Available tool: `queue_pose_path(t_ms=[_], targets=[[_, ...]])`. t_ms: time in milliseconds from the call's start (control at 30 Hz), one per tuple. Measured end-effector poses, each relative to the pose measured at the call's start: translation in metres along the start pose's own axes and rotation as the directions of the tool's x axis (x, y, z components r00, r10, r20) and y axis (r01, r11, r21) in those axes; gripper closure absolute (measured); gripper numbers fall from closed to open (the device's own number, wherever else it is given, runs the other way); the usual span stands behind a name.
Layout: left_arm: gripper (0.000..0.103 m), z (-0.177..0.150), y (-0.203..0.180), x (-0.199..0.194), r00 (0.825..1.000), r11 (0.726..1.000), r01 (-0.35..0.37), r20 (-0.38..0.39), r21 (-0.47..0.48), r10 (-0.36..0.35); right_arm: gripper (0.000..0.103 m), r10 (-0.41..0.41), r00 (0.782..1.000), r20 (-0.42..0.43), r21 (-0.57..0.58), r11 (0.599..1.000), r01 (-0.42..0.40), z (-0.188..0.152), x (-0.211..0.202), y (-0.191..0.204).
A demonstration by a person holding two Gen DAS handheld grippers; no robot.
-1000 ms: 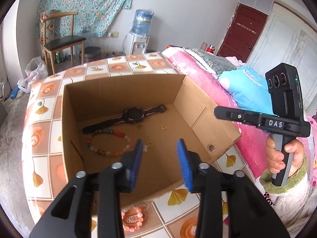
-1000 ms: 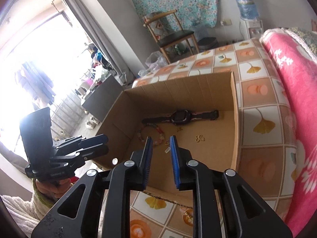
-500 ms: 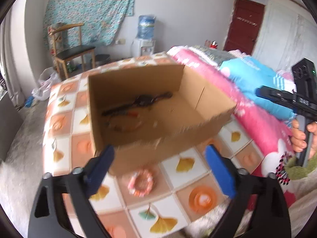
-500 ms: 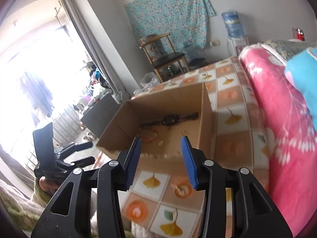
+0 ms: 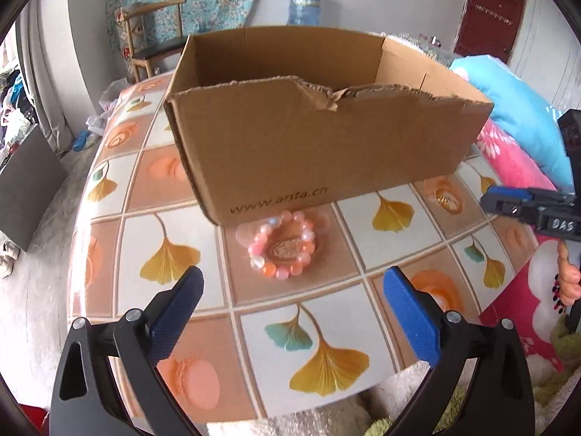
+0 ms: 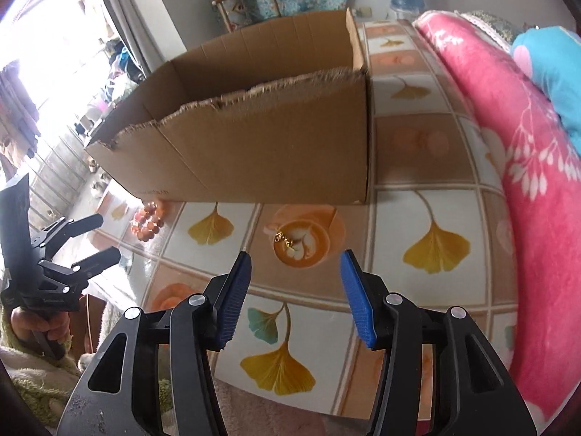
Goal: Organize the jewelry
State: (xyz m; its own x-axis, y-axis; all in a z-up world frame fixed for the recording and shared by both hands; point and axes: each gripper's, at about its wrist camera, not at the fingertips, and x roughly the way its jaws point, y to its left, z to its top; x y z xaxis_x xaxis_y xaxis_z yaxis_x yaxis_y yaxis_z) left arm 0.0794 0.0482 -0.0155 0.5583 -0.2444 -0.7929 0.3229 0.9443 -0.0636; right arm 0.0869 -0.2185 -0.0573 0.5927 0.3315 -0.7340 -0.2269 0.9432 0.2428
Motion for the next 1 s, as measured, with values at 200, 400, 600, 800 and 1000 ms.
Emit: queue_pose_path(t_ms=[200, 400, 600, 800, 1000], targets=[[0.025, 0.002, -0.008, 0.001, 0.997, 0.998, 0.05, 0.055, 0.049, -0.052, 0.055, -0.002, 1.0, 0.007, -0.005, 1.0, 0.002, -0.004, 0.003, 0.003], [0.057, 0.01, -0.011, 0.016, 0.998, 0.997, 0.06, 0.031, 0.055, -0.062, 0.055, 0.006, 1.0, 0.016, -0.002, 1.0, -0.006, -0.003, 0.004, 0.002], [0.073, 0.013, -0.008, 0.031, 1.0, 0.998, 0.022, -0.016, 0.056, -0.021, 0.058, 0.009, 1.0, 0.023, -0.044, 0.999, -0.008, -0.002, 0.004, 0.004], [0.083, 0.012, -0.004, 0.039, 0.999, 0.999, 0.004, -0.044, 0.037, -0.002, 0.066, 0.001, 1.0, -0.006, -0.092, 0.996, -0.001, 0.0, 0.013, 0.008], [0.083, 0.013, -0.002, 0.04, 0.999, 0.999, -0.003, -0.043, 0.041, 0.004, 0.073, -0.003, 1.0, -0.019, -0.162, 0.987, 0.0, 0.005, 0.024, 0.017]])
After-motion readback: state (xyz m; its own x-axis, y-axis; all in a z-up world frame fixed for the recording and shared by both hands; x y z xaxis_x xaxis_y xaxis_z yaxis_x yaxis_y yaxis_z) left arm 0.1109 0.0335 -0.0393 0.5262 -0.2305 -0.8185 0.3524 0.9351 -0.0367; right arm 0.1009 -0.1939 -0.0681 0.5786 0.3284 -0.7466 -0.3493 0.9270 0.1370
